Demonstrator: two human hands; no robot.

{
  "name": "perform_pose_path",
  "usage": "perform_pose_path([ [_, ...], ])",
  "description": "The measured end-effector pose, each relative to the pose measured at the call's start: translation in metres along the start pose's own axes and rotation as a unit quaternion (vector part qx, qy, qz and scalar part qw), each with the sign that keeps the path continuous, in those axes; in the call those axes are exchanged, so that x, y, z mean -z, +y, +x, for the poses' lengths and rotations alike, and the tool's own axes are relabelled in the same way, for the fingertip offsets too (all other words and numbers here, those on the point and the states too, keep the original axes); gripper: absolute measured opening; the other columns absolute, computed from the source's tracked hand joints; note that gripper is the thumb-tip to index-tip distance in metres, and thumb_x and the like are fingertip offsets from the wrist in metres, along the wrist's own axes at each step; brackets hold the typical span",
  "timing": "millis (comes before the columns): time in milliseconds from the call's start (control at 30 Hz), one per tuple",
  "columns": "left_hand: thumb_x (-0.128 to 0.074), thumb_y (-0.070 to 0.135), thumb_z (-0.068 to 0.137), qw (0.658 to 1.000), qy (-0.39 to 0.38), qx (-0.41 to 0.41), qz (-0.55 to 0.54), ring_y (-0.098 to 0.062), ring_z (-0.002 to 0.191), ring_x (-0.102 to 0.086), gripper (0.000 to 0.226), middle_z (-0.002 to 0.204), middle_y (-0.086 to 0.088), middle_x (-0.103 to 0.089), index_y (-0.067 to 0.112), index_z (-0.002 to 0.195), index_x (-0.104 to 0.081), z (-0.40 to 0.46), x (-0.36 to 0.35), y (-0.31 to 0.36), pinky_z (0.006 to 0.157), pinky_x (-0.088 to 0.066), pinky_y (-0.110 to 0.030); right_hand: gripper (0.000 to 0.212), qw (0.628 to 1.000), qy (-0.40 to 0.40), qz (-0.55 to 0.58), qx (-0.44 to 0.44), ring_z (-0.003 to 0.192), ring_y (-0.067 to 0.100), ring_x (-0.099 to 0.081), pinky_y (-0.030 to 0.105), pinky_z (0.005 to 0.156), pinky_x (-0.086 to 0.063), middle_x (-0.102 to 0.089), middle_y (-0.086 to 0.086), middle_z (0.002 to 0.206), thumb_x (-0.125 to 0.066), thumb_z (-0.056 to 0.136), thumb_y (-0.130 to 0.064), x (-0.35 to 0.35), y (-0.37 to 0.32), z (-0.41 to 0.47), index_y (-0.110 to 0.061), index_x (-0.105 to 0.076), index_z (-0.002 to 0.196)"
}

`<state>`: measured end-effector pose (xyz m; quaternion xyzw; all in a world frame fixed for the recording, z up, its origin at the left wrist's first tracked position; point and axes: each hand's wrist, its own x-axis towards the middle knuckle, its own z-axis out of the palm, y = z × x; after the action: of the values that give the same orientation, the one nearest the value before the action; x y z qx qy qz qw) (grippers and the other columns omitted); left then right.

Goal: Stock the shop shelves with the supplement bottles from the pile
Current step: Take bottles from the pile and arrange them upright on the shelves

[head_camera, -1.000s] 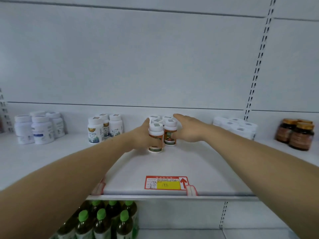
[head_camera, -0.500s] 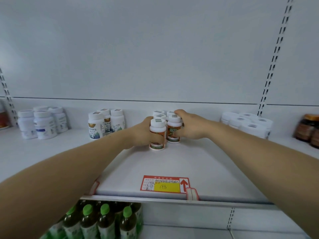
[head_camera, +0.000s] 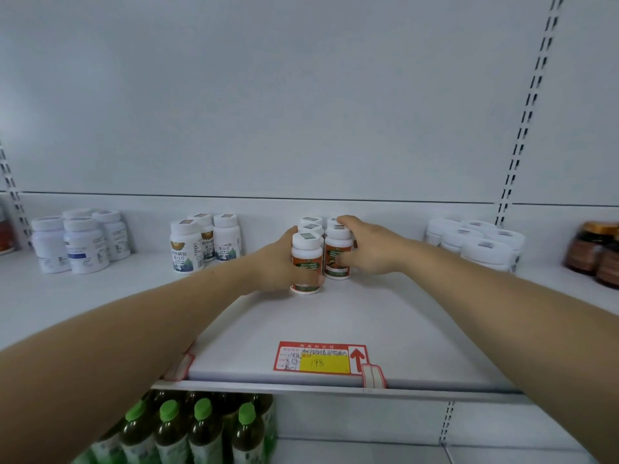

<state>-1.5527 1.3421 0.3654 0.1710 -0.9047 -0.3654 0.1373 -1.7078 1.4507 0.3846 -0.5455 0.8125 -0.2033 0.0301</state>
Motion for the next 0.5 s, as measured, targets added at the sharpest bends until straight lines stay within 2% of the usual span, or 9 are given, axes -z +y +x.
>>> perform_pose_path([
  [100, -0.072, 0.017, 0.081, 1.0, 0.004, -0.002, 0.019, -0.006, 0.112, -0.048, 0.084, 0.129, 0.011, -0.046, 0.031, 0.144, -0.018, 0.001, 0.0, -0.001, 0.086, -0.04, -0.015, 0.074, 1.0, 0.002, 0.005, -0.014, 0.119, 0.023, -0.047, 0.025, 0.088, -0.036, -0.044, 0.005, 0.143, -0.058, 0.089, -0.025, -0.002, -0.002, 0.0, -0.023, -0.017, 0.15],
  [167, -0.07, 0.014, 0.082, 1.0, 0.003, 0.005, 0.021, -0.003, 0.108, -0.049, 0.078, 0.122, 0.014, -0.048, 0.032, 0.14, -0.021, 0.001, 0.0, 0.0, 0.079, -0.038, -0.008, 0.075, 1.0, 0.002, 0.003, -0.02, 0.123, 0.025, -0.046, 0.024, 0.089, -0.035, -0.042, 0.006, 0.145, -0.058, 0.089, -0.024, -0.002, -0.003, 0.0, -0.022, -0.015, 0.151],
  [233, -0.067, 0.01, 0.085, 1.0, 0.003, -0.004, 0.03, 0.006, 0.095, -0.05, 0.066, 0.11, 0.019, -0.048, 0.034, 0.131, -0.026, 0.001, 0.0, 0.001, 0.068, -0.036, 0.002, 0.075, 1.0, 0.001, 0.001, -0.024, 0.122, 0.025, -0.046, 0.024, 0.088, -0.035, -0.042, 0.007, 0.144, -0.057, 0.089, -0.024, -0.003, -0.003, 0.001, -0.022, -0.015, 0.151],
  [267, -0.067, 0.012, 0.086, 0.999, 0.002, -0.003, 0.033, 0.008, 0.093, -0.049, 0.065, 0.11, 0.02, -0.047, 0.033, 0.132, -0.025, 0.002, 0.0, 0.001, 0.066, -0.034, 0.003, 0.075, 1.0, 0.0, 0.002, -0.026, 0.121, 0.026, -0.046, 0.025, 0.088, -0.035, -0.043, 0.007, 0.143, -0.057, 0.089, -0.024, -0.003, -0.003, 0.001, -0.022, -0.015, 0.151],
  [367, -0.073, 0.023, 0.081, 0.999, 0.003, 0.005, 0.043, -0.003, 0.112, -0.048, 0.085, 0.13, 0.013, -0.043, 0.03, 0.145, -0.016, 0.003, 0.001, -0.002, 0.08, -0.034, -0.007, 0.075, 0.999, 0.0, 0.007, -0.032, 0.12, 0.025, -0.046, 0.025, 0.088, -0.036, -0.043, 0.007, 0.143, -0.057, 0.089, -0.024, -0.003, -0.005, 0.001, -0.023, -0.015, 0.15],
  [467, -0.078, 0.032, 0.073, 0.998, 0.0, 0.033, 0.048, -0.012, 0.12, -0.049, 0.095, 0.131, 0.01, -0.046, 0.028, 0.144, -0.015, 0.001, 0.003, 0.0, 0.097, -0.04, -0.027, 0.078, 1.0, -0.001, -0.003, -0.028, 0.124, 0.024, -0.044, 0.025, 0.089, -0.035, -0.04, 0.006, 0.146, -0.058, 0.088, -0.026, 0.0, -0.009, -0.003, -0.021, -0.012, 0.151],
  [500, -0.077, 0.032, 0.075, 0.997, -0.001, 0.045, 0.055, -0.012, 0.12, -0.047, 0.093, 0.131, 0.012, -0.045, 0.028, 0.144, -0.014, -0.002, 0.006, 0.001, 0.098, -0.038, -0.028, 0.08, 1.0, 0.001, -0.012, -0.023, 0.126, 0.024, -0.042, 0.025, 0.09, -0.035, -0.037, 0.005, 0.148, -0.06, 0.088, -0.029, 0.004, -0.011, -0.006, -0.02, -0.011, 0.152],
])
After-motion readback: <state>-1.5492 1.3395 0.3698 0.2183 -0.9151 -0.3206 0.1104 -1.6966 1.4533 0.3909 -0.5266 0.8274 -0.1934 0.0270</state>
